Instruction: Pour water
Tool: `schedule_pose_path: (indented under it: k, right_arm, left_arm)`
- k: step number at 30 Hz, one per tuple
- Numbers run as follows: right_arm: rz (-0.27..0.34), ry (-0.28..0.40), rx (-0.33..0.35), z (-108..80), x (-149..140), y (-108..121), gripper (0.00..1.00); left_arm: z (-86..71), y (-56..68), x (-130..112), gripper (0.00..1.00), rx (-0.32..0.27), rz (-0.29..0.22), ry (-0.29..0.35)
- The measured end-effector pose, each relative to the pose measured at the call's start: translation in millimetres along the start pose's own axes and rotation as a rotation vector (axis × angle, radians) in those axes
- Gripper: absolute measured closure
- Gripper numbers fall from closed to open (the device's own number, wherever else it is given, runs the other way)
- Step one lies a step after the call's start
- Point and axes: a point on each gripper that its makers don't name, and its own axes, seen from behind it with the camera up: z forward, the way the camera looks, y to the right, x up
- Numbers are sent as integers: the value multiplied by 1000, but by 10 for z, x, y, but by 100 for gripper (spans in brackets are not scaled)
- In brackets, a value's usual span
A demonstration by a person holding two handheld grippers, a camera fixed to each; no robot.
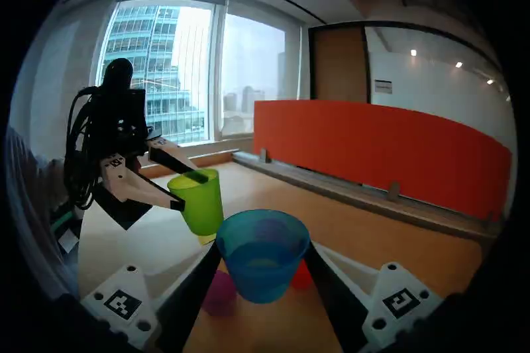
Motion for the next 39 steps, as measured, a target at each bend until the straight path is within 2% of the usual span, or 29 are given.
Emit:
schedule_pose_path:
  k: [11,23,35,39]
  right_arm:
    - [-22,31,-9,-165,175,-123,9]
    - [-49,47,-12,-231,293,-174,9]
    - [-95,84,-11,-285,591,-192,9]
    - [-123,95,-6,-295,684,-218,9]
  left_arm:
    - [-190,90,195,14,-7,-33,83]
    - [-305,155,299,13,-7,-26,136]
    - [-417,318,376,14,-27,-27,205]
    - [-440,351,357,14,-27,-25,210]
